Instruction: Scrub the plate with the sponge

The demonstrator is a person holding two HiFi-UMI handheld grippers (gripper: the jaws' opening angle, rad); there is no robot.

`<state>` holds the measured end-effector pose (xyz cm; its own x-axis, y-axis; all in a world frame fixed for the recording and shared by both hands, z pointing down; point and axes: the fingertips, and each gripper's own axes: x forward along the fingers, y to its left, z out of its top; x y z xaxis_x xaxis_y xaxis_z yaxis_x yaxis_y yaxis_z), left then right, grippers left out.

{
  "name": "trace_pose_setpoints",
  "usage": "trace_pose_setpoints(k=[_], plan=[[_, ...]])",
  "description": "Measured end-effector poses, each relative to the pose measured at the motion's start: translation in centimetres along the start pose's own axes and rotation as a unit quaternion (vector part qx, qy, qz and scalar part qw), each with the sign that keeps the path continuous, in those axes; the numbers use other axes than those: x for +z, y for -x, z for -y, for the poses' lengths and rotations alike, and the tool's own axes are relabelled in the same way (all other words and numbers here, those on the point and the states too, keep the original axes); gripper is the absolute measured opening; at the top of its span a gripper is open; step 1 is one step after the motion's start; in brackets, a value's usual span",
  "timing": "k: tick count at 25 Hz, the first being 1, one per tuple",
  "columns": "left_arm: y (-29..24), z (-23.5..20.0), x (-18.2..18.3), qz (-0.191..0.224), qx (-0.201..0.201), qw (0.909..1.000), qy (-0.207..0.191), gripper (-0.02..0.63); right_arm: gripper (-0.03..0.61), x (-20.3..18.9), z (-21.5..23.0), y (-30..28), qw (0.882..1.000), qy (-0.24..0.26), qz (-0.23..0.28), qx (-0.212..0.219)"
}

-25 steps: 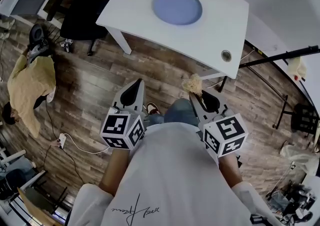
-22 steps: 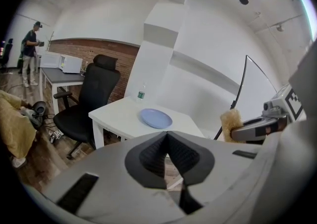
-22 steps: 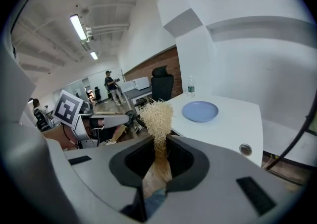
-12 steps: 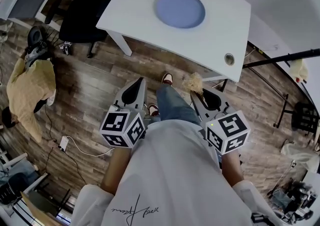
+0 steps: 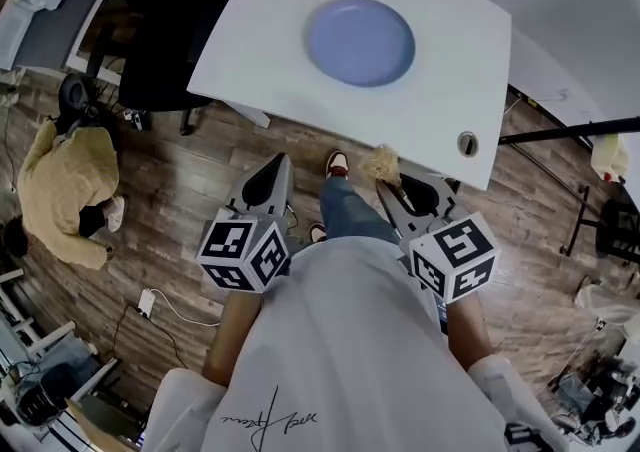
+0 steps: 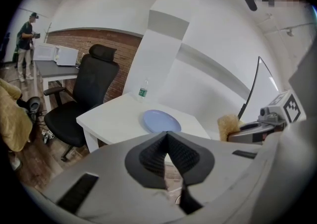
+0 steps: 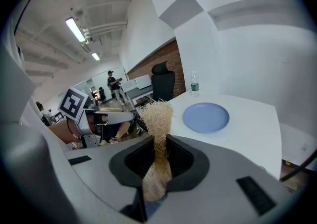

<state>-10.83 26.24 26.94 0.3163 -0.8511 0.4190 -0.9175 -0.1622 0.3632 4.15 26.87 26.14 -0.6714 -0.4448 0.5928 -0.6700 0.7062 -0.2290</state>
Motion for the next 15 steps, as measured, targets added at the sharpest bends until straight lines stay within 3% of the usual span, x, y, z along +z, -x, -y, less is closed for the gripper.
trace_pose_setpoints(k=[11,15], plan=[[-7.9,-0.6,3.8,-0.026,-0.009,0.9996,-0.004,-0.006,0.046,3.4,6.3,-3.3,1.0,-0.024,-0.02,0.004],[-10.5,-1.0,5.1,-0.035,-0.002,0.9994,-0.008,-0.006,0.046,4.5,8.0,-5.0,0.999,-0.015,-0.032,0.029]])
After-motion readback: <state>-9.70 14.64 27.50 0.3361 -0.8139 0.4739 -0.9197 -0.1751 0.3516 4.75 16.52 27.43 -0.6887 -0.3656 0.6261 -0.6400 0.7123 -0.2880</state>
